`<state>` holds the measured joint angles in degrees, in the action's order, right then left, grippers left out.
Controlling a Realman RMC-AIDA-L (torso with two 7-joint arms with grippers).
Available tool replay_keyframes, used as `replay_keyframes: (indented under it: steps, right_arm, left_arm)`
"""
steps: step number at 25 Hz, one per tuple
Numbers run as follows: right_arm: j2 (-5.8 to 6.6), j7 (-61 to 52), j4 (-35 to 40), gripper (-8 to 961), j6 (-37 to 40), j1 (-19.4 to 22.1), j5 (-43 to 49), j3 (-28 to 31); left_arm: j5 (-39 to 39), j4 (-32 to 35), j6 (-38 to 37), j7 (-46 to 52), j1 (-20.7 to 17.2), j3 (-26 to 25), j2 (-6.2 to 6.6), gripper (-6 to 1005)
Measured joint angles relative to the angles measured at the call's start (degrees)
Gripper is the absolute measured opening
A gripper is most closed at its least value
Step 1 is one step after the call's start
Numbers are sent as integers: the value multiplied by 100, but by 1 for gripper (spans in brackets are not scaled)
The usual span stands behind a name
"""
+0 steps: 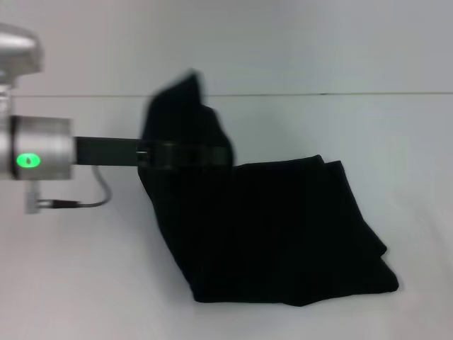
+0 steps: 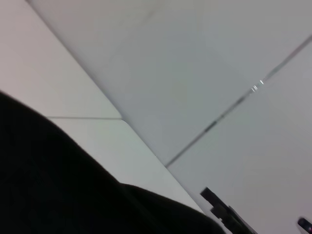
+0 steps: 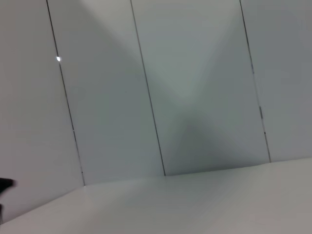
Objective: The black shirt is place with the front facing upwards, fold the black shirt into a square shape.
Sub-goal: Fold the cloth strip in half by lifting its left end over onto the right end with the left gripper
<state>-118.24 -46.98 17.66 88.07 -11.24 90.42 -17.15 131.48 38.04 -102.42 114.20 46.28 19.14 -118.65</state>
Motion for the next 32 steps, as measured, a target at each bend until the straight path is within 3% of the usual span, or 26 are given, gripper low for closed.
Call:
replay_keyframes:
  steps: [2,3,7,10,12,18,26,32]
  right_arm:
    - [-10,9,0,805,0,25,0,14]
    - [-11,11,0,803,-1,39,-1,37]
    - [-20,19,0,798,1,69,7,112]
    - [-26,25,0,794,-3,79,17,119]
    - [-31,28,0,791,-20,84,21,121]
    - [-36,33,-10,783,-65,65,26,101]
    - [-39,-26,-14,773,-124,-61,41,24]
    - [69,-100,7,765,-337,-489,540,-155]
  left_arm:
    - [0,10,52,-4,46,36,-51,70]
    - [-2,18,331,-11,258,238,-296,70]
    - [-223,-449,977,-191,565,639,-559,71]
    - [-738,-1358,1807,-559,792,1142,-565,71]
    - [-993,-1623,2169,-706,893,1348,-583,71]
    - [-1698,-1546,2059,-765,777,1457,-571,71]
    - [-1778,-1753,2243,-1080,719,1534,-601,71]
    - [-1786,-1770,2173,-1151,746,1557,-589,71]
